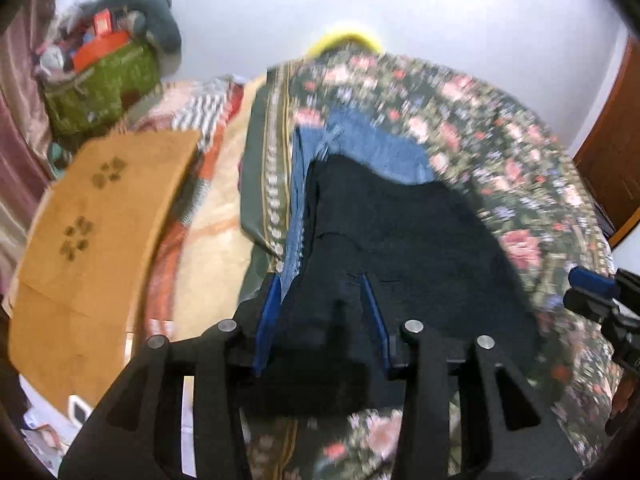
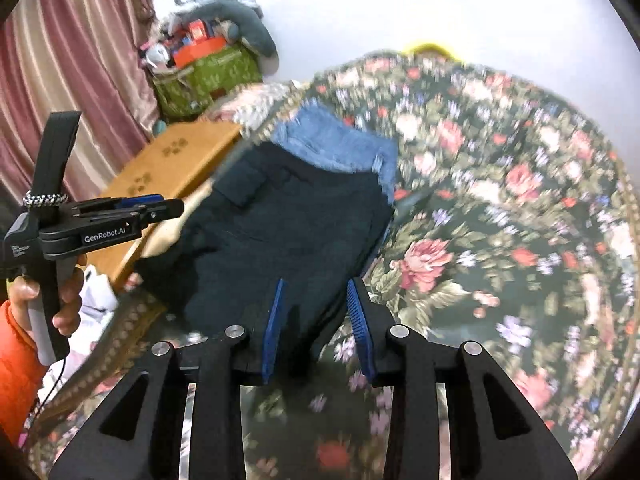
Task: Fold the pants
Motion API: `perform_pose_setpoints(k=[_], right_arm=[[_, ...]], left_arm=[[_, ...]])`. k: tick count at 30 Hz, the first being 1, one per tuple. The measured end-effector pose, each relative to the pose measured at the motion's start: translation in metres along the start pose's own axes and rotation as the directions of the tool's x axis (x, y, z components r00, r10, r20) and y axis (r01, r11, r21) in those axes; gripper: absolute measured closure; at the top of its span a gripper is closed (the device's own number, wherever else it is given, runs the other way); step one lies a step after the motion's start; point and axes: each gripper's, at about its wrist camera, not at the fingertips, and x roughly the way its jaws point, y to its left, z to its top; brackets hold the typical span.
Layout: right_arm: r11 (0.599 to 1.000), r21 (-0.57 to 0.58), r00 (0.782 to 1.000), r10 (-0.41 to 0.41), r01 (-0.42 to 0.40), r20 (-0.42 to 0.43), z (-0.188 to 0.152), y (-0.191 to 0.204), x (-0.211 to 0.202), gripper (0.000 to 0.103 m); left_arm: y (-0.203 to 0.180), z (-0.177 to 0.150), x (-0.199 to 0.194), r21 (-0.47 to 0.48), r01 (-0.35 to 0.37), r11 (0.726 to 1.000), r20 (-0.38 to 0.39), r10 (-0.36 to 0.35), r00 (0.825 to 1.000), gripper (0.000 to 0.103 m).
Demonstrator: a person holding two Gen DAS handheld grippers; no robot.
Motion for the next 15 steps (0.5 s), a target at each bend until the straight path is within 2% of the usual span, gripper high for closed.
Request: perform_pose_setpoints(k=[4, 7, 10, 13, 15], right_arm=[[0.999, -0.04, 0.994, -0.001, 0.005, 0.107, 0.002, 0.02, -0.058, 0.073], [0.998, -0.061, 0.98, 0.012, 0.0, 0.199, 0.001, 0.037, -0.109, 0.073], [0.995, -0.104, 0.957, 0.018, 0.013, 0.29, -0.003, 0.058, -0.16, 0.073], [0.992, -0.129, 0.924, 0.037, 0.013, 0.381, -0.013, 0.077, -0.21, 0.073], [0.991, -0.132, 0.902, 0.061, -0.005, 0.428, -0.02, 0.087, -0.238, 0.073]], left_arm=[[-0.02, -0.002, -0.073, 0.051, 0.003, 0.999, 0.097, -0.008, 0.995, 0.062], [-0.037, -0.006, -0.124, 0.095, 0.012, 0.995, 0.152, -0.027, 0.988, 0.062], [-0.059, -0.017, -0.189, 0.147, -0.001, 0.989, 0.245, -0.035, 0.969, 0.062], [-0.073, -0.03, -0.241, 0.158, 0.006, 0.987, 0.321, -0.058, 0.945, 0.062], [-0.082, -0.044, -0.281, 0.156, 0.01, 0.988, 0.38, -0.069, 0.922, 0.062]])
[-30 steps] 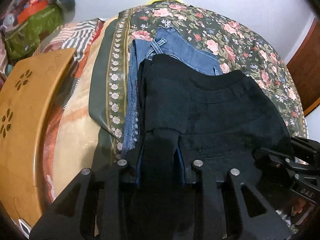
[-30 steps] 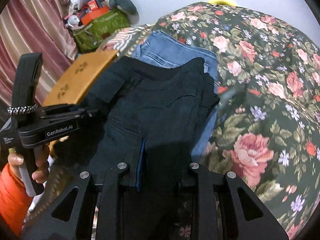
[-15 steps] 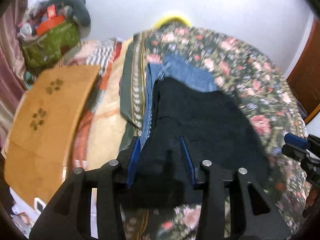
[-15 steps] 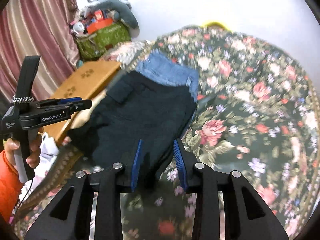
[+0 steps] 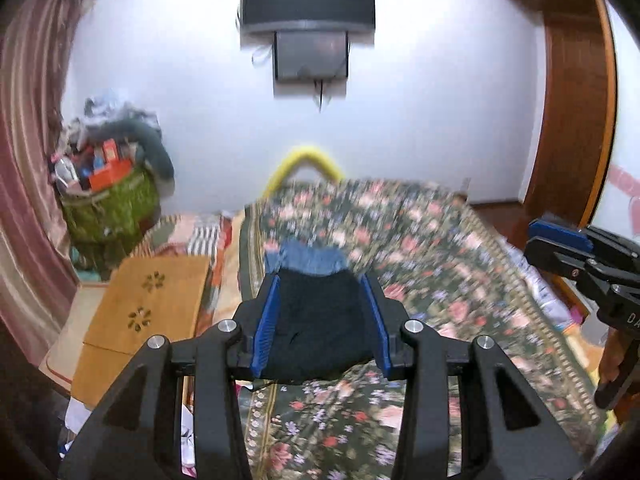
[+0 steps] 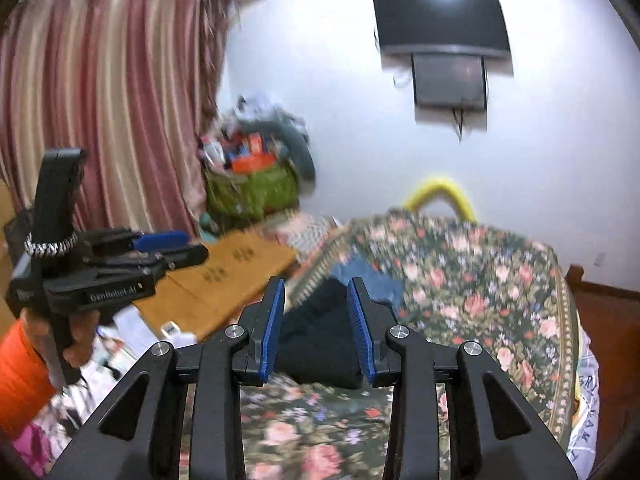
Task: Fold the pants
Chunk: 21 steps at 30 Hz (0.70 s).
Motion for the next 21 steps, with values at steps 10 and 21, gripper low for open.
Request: perform_pose_setpoints(k=[10, 21], right_arm=[[0.999, -0.029, 0.977, -0.009, 0.016, 0.212, -0.008, 0.056, -0.113, 0.073], [0.997, 0.011, 0.967, -0.074, 0.074, 0.245, -0.03, 0.072, -0.133, 0.031]], left_arm=[[-0.039, -0.025, -0.123, 0.001, -0.043, 0.999, 0.203, 0.042, 0.978, 0.062], [-0.051, -0.058, -0.167, -0.042, -0.071, 0.997, 0.26, 0.08, 0.962, 0.033]])
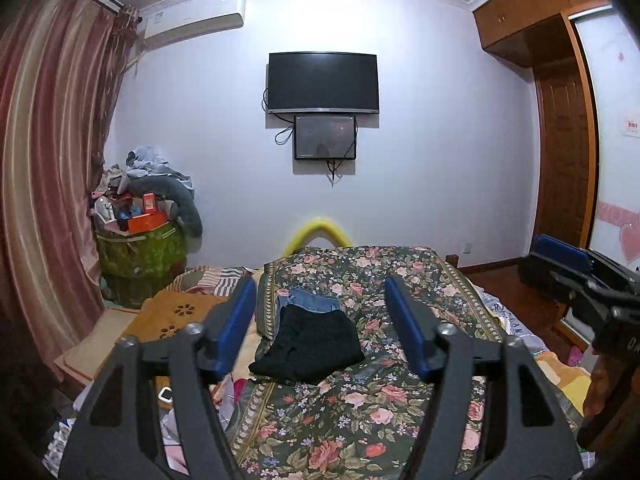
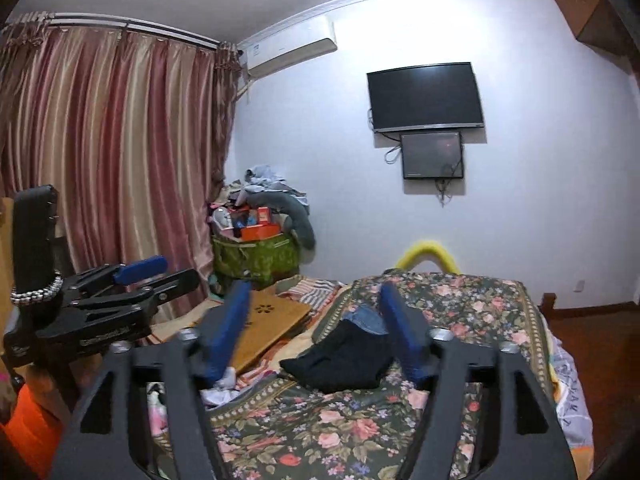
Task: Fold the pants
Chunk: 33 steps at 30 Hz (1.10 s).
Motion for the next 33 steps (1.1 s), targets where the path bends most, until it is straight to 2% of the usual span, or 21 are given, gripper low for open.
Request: perform_pose_setpoints(k=[2, 4, 6, 10, 13, 33], right_arm=[[1.0, -0.003, 1.0, -0.023, 0.023, 0.008, 0.0, 0.002, -0.004, 0.014], [0.999, -0.005, 0.999, -0.047, 0.047, 0.022, 0.0, 0.005, -0.006, 0.007], [0.998, 0.003, 0.998, -0.059, 0.059, 0.027, -0.001, 0.005, -0.007, 0.0], [0.998, 0.015, 0.998, -0.064, 0.064, 0.019, -0.004, 0.004, -0.007, 0.0], [0.998, 0.013, 0.998, -0.067, 0.067, 0.014, -0.005, 0.003, -0.008, 0.0], [0.997, 0.02, 0.997, -0.076, 0.076, 0.007, -0.008, 0.004, -0.014, 0.0]], left_arm=[[0.0, -0.001, -0.004, -0.005, -0.001, 1.0, 0.012, 0.001, 1.0, 0.026], [-0.001, -0.002, -0.008, -0.007, -0.001, 1.0, 0.022, 0.001, 1.0, 0.016], [-0.001, -0.003, -0.012, -0.01, 0.007, 1.0, 0.029, -0.006, 1.0, 0.011], [0.0, -0.004, -0.014, -0.034, 0.013, 0.999, 0.037, -0.011, 0.999, 0.004], [0.001, -0.005, -0.015, -0.041, 0.018, 0.999, 0.04, -0.016, 0.999, 0.003], [-0.001, -0.007, -0.01, -0.033, 0.019, 0.999, 0.029, -0.018, 0.999, 0.001]])
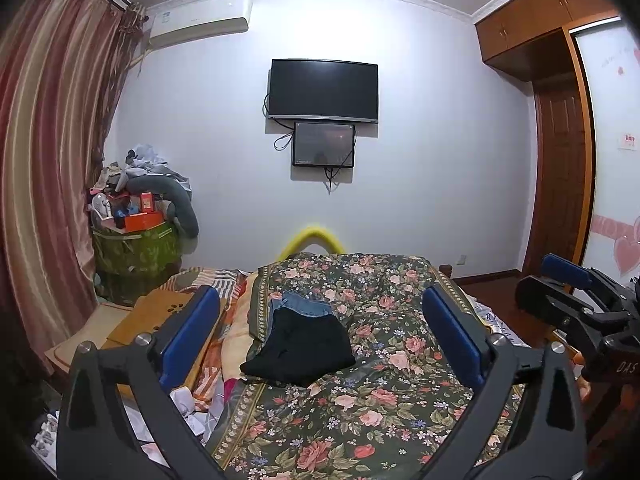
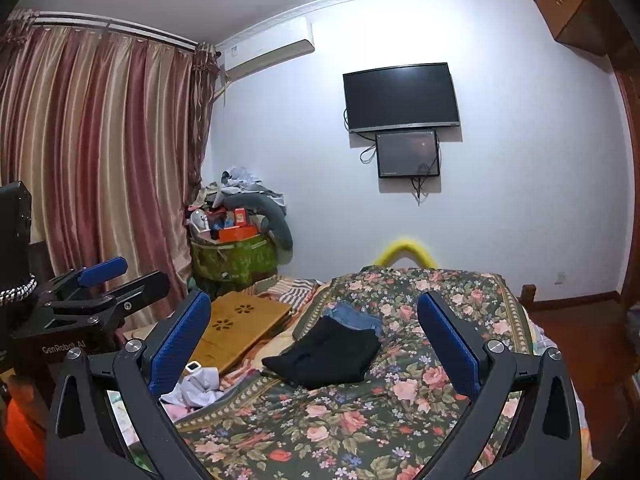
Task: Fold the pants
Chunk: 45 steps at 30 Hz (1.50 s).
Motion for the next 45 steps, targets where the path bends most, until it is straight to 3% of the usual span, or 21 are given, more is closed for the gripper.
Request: perform_pose_setpoints(k=[45], right_arm=[[0.999, 0.017, 0.999, -0.03, 0.03, -0.016, 0.0003, 0.0049, -0.0039, 0.0]], left_arm=[[0.0004, -0.0029, 0.0035, 0.014, 0.04, 0.999, -0.031, -0.04, 0.999, 0.0]])
